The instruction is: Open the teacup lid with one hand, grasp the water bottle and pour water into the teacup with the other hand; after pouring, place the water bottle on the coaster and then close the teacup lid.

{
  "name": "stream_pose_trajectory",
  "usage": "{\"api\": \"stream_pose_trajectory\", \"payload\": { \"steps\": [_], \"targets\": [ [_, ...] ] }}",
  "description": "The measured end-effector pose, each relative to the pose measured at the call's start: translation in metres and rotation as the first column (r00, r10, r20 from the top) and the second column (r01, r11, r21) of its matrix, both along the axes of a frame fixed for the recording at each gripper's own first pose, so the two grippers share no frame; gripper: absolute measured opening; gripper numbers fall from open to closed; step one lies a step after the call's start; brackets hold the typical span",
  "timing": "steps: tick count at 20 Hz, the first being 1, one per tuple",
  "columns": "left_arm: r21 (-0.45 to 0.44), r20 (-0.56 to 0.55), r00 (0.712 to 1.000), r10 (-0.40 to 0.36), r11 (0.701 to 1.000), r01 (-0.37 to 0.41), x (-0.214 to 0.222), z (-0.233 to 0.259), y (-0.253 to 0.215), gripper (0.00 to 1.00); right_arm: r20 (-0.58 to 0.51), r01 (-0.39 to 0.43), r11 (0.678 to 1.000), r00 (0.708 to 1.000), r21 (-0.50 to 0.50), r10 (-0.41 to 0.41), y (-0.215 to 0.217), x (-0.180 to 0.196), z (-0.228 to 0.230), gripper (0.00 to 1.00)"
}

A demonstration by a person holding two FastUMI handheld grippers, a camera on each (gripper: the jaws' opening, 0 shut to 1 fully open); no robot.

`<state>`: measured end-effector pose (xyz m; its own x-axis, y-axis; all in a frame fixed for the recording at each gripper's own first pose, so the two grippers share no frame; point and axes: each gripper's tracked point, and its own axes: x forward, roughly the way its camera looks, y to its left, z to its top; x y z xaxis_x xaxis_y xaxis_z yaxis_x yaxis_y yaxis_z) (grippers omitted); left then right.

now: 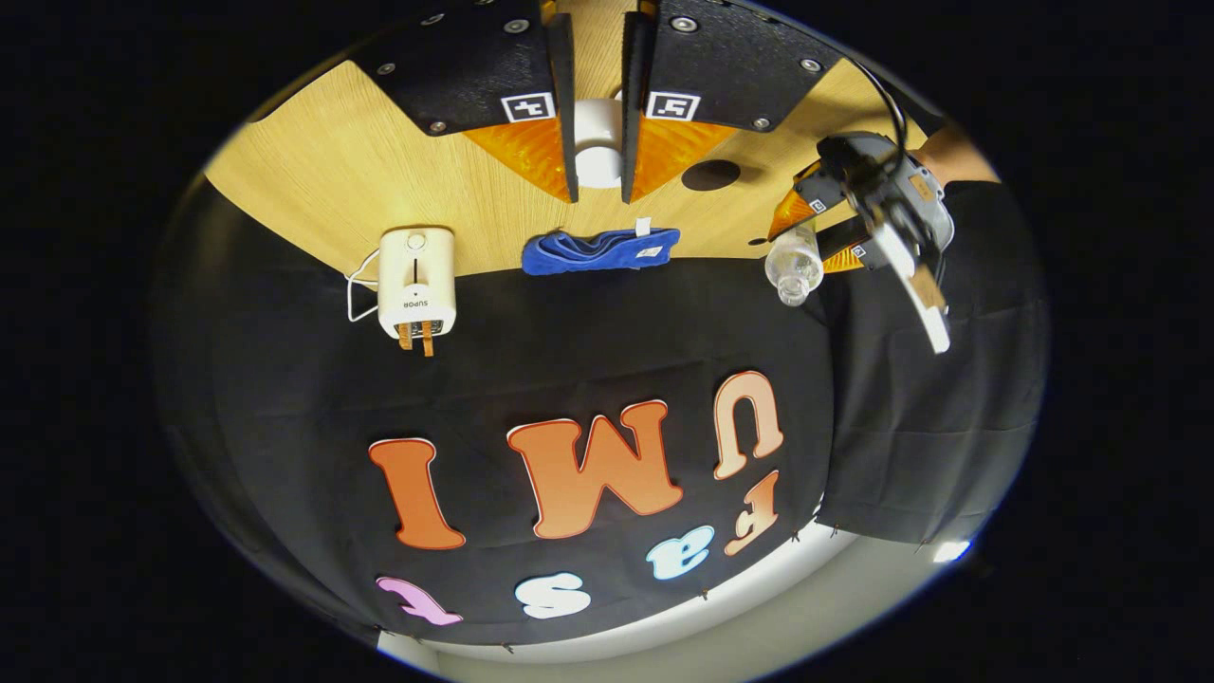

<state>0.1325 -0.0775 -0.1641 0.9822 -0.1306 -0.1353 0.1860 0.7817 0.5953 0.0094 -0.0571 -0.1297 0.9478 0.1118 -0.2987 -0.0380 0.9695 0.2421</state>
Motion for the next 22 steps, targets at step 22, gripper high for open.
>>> {"api": "stream_pose_trajectory", "payload": {
  "steps": [22],
  "targets": [
    [-0.642,-0.308,0.951,-0.004,0.739,-0.205,0.065,-0.070,0.016,0.66,-0.088,-0.099,0.995,0.991,-0.024,0.096,0.038,0.039,-0.036,0.21]
  ]
}}
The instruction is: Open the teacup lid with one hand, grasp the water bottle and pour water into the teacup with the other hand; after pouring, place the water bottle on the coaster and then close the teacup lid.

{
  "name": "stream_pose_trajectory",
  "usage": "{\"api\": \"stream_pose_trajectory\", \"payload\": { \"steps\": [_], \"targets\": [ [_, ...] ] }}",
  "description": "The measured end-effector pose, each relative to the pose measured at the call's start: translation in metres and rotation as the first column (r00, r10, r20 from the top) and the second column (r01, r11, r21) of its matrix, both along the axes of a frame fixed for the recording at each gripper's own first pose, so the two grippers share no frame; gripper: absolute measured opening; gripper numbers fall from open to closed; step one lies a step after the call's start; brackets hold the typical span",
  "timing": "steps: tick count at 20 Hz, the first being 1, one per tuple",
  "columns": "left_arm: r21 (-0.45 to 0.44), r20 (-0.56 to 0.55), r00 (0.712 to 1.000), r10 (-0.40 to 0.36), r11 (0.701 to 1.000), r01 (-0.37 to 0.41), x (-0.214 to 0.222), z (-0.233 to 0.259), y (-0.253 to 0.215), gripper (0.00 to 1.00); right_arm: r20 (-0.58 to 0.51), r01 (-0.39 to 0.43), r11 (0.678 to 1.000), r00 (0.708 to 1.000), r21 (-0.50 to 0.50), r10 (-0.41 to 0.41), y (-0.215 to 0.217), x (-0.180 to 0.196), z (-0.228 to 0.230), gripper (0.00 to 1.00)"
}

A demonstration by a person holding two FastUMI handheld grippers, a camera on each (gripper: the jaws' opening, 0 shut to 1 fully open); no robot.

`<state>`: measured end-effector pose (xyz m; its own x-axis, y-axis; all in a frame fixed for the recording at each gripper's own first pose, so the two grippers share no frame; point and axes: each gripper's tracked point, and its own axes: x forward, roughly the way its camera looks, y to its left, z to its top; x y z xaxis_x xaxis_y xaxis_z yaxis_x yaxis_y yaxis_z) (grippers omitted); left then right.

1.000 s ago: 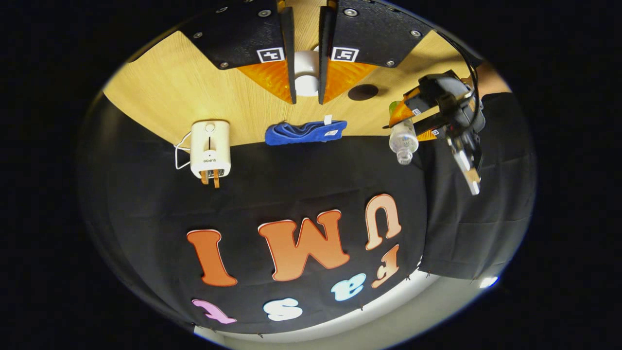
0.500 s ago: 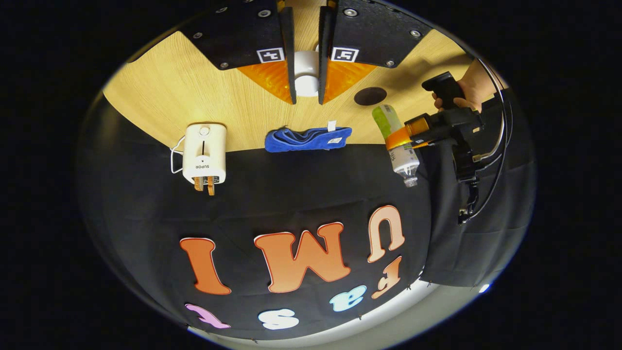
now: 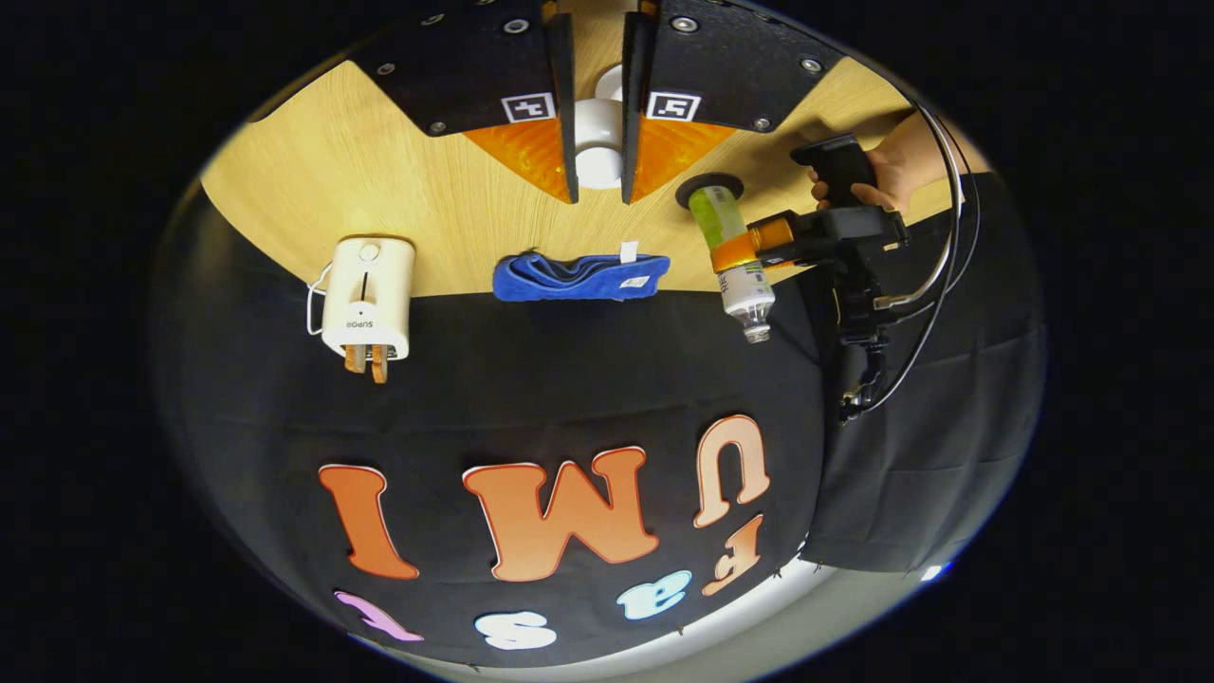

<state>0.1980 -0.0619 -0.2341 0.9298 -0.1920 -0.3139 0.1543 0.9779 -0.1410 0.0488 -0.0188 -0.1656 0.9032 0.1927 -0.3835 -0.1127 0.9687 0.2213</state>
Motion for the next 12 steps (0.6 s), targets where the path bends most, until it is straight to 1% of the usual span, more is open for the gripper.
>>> {"api": "stream_pose_trajectory", "payload": {
  "steps": [1,3,6,10,12],
  "targets": [
    [-0.017,-0.012,1.000,0.002,1.000,-0.002,0.000,-0.003,-0.001,0.66,-0.007,-0.005,1.000,1.000,0.006,0.005,0.002,0.000,0.000,0.21],
    [-0.031,-0.015,1.000,0.003,1.000,-0.004,0.000,-0.002,0.002,0.61,-0.001,-0.005,1.000,1.000,-0.001,0.005,0.002,0.001,0.001,0.21],
    [-0.008,-0.027,1.000,-0.011,1.000,0.011,-0.001,-0.005,-0.001,0.61,-0.006,-0.023,1.000,1.000,0.005,0.023,0.010,-0.002,0.001,0.21],
    [0.019,-0.038,0.999,-0.022,1.000,0.023,-0.001,-0.008,-0.004,0.71,-0.021,-0.029,1.000,0.999,-0.007,0.029,0.012,-0.003,-0.004,0.20],
    [0.030,-0.046,0.999,-0.017,0.999,0.018,-0.002,-0.009,-0.002,0.72,-0.021,-0.034,0.999,0.999,-0.006,0.034,0.014,-0.003,-0.004,0.20]
  ]
}}
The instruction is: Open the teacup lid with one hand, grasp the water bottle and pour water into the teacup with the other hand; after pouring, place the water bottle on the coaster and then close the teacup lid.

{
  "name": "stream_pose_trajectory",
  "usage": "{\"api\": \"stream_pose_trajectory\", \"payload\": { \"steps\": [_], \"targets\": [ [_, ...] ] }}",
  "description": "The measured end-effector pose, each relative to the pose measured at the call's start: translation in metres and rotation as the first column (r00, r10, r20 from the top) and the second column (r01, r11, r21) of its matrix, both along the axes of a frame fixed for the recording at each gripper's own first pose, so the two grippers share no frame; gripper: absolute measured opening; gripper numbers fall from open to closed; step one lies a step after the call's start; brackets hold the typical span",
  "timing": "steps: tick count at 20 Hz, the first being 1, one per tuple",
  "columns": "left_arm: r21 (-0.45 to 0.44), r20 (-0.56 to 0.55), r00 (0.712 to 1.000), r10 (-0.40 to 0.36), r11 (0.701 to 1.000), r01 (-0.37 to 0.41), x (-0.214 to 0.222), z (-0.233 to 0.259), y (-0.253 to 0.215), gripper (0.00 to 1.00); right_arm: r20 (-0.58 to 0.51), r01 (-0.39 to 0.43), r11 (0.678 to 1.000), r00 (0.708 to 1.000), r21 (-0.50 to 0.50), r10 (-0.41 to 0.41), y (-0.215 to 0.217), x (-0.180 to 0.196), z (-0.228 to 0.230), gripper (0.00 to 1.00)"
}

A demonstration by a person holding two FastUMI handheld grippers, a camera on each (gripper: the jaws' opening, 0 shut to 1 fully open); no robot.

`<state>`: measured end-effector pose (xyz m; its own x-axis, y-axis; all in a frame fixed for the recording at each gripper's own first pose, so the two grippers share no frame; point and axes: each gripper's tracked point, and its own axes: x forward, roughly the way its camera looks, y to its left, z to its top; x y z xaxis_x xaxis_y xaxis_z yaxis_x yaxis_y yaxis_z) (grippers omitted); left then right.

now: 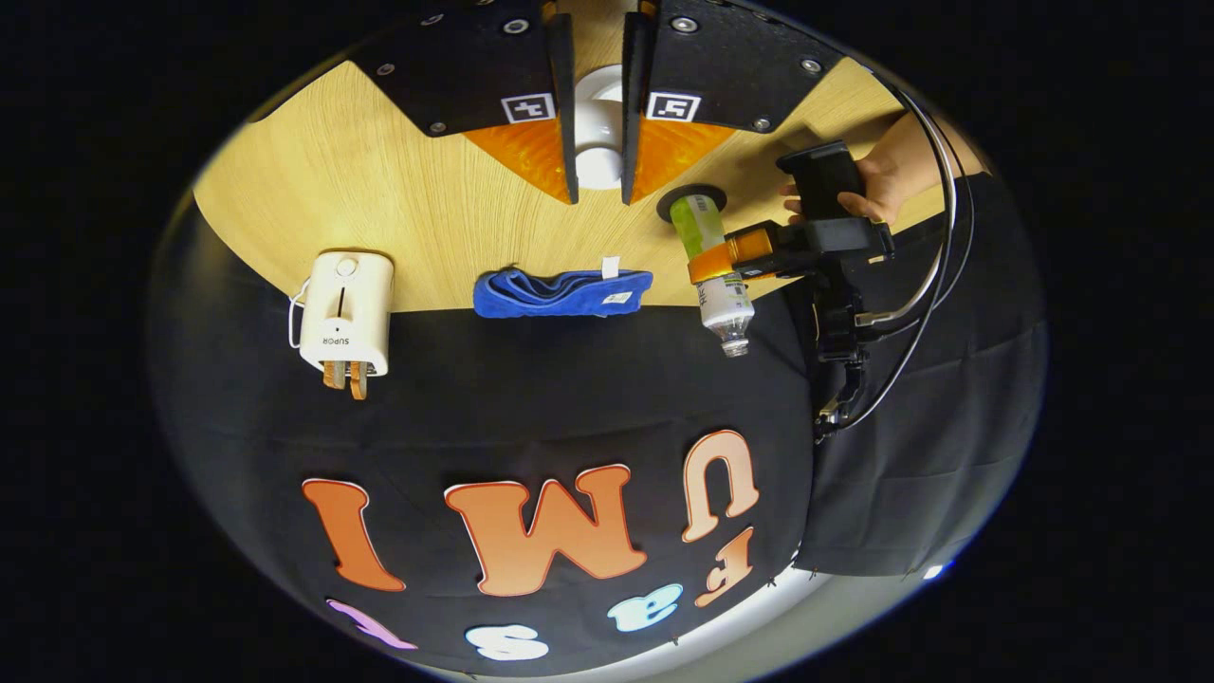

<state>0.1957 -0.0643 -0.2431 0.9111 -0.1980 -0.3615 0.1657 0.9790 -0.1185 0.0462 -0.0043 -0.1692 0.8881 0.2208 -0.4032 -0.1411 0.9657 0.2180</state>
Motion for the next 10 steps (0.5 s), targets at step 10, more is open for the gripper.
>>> {"api": "stream_pose_trajectory", "payload": {
  "steps": [10],
  "targets": [
    [0.078,0.002,0.999,-0.033,0.996,0.032,-0.043,0.011,0.004,0.97,-0.002,-0.044,0.999,0.999,-0.006,0.044,0.024,-0.007,-0.007,0.20]
  ]
}}
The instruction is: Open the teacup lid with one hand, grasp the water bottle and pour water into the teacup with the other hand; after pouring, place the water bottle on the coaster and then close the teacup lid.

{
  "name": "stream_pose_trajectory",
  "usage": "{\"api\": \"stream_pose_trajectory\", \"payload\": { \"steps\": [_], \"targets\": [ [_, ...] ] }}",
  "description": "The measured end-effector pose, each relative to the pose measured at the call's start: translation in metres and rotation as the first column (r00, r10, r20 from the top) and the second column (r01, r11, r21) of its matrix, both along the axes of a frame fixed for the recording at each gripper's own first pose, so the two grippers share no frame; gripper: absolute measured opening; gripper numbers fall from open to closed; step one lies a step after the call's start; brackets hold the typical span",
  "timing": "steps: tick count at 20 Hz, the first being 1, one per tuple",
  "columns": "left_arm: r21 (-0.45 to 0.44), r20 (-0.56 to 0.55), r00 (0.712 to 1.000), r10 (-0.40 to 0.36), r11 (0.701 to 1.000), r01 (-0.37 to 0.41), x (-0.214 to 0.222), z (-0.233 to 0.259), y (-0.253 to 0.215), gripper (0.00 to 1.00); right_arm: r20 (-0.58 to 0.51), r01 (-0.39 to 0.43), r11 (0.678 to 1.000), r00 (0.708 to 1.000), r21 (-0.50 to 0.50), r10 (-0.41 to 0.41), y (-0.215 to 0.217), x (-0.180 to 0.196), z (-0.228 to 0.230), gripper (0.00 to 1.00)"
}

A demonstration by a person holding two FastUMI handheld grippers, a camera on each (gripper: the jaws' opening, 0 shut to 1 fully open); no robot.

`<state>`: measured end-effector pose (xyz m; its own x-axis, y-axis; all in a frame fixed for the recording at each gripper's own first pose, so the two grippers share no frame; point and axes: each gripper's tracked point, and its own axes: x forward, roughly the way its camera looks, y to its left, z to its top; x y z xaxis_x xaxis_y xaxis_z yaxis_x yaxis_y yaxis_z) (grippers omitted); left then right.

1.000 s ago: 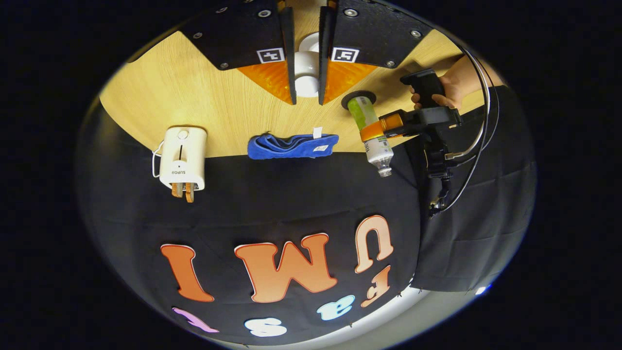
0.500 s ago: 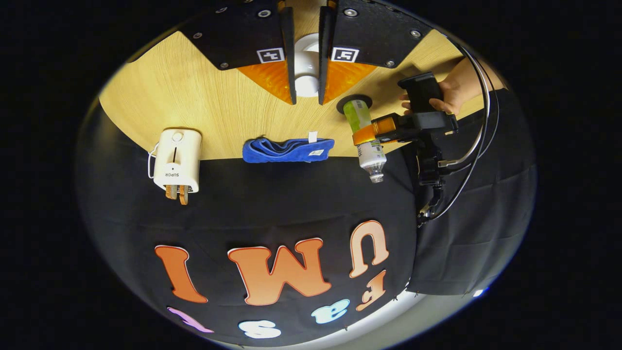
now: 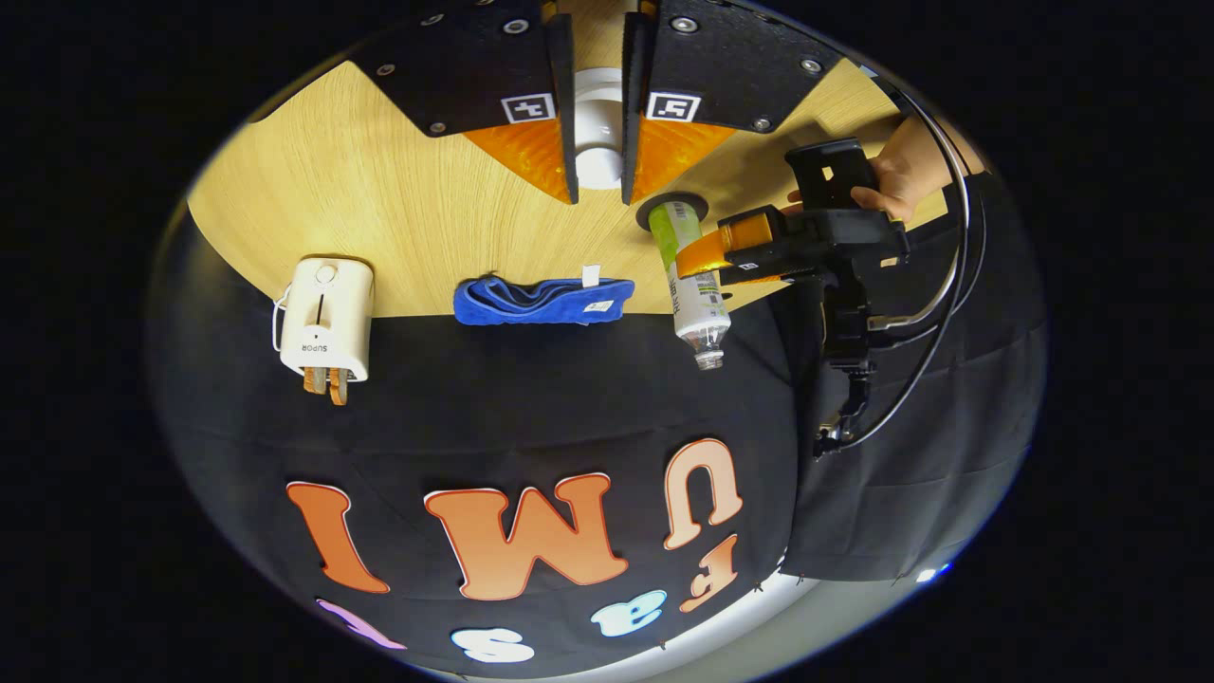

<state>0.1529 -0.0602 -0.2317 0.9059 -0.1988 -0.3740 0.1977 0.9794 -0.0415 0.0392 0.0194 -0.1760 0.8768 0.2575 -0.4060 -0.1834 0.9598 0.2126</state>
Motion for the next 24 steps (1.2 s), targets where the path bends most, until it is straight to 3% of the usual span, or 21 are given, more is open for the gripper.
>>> {"api": "stream_pose_trajectory", "payload": {
  "steps": [1,2,4,7,14,17,24],
  "targets": [
    [0.010,0.017,1.000,0.001,1.000,-0.001,-0.006,0.005,0.002,0.97,0.003,-0.003,1.000,1.000,-0.008,0.003,0.001,0.000,-0.002,0.16],
    [0.015,0.030,1.000,0.003,1.000,-0.003,-0.014,0.011,0.003,0.99,0.001,-0.002,1.000,1.000,-0.013,0.002,0.003,0.000,-0.004,0.20],
    [0.022,0.065,0.998,0.007,1.000,-0.008,-0.025,0.024,0.004,0.98,-0.022,0.013,0.999,1.000,-0.038,-0.014,0.001,0.000,-0.015,0.20],
    [0.099,0.130,0.990,0.054,0.993,-0.067,-0.036,0.046,0.023,0.98,-0.050,0.009,0.997,0.999,-0.072,-0.012,0.005,-0.004,-0.025,0.20],
    [0.103,0.200,0.971,0.128,0.983,-0.151,-0.065,0.076,0.043,0.98,-0.061,0.006,0.994,0.998,-0.111,-0.013,0.010,0.000,-0.035,0.20],
    [0.115,0.218,0.963,0.160,0.975,-0.188,-0.073,0.081,0.055,0.98,-0.075,-0.005,0.996,0.997,-0.085,-0.002,0.018,-0.001,-0.041,0.21],
    [0.111,0.236,0.954,0.183,0.971,-0.213,-0.086,0.085,0.058,0.98,-0.072,0.017,0.996,0.997,-0.089,-0.023,0.016,-0.001,-0.044,0.25]
  ]
}}
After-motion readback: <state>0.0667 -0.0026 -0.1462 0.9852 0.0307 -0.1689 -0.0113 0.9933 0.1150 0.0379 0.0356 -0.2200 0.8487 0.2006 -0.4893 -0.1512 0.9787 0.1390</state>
